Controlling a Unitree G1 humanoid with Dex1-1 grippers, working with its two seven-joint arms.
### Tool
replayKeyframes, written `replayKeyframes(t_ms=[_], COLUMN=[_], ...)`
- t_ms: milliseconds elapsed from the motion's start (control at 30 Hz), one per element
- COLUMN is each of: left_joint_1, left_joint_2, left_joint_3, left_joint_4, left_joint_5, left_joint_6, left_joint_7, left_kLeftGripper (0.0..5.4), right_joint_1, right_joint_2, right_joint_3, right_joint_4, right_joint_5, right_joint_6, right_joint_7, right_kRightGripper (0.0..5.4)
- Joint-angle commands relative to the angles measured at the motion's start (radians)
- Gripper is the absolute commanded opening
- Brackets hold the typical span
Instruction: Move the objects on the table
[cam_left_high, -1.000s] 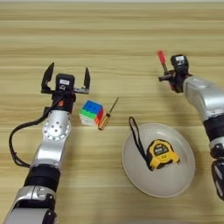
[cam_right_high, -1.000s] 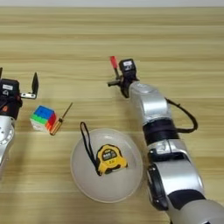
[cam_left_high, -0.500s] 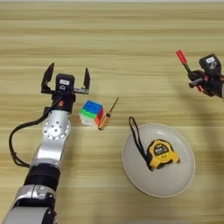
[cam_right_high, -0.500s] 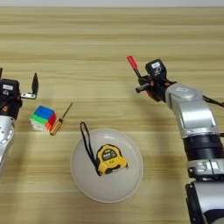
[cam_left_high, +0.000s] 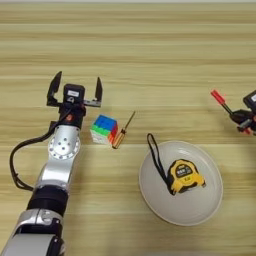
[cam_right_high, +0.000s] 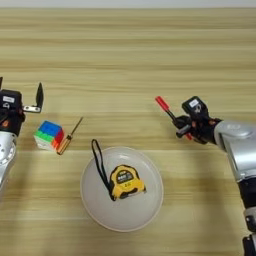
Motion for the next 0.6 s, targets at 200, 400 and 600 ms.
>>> replayKeyframes(t_ms=[200,400,600], left_joint_1=[-0.014,-0.012,-0.012], left_joint_2=[0.01,0.011,0.011], left_joint_3=[-0.001,-0.001,-0.001], left_joint_4=[0.009,0.006,0.006], left_joint_5=[-0.005,-0.006,-0.006], left_joint_6=[-0.011,-0.011,-0.012], left_joint_7=[-0.006,-0.007,-0.008], left_kLeftGripper=[5.4,5.4,5.4], right_joint_1=[0.04,0.047,0.046], right_joint_2=[-0.023,-0.001,0.021], right_joint_3=[0.041,0.066,0.091], right_joint_4=[-0.001,0.021,0.041], right_joint_5=[-0.035,-0.054,-0.075], right_joint_6=[-0.019,-0.008,-0.007], right_joint_7=[0.006,-0.024,-0.05], right_kRightGripper=[0.42,0.42,0.42])
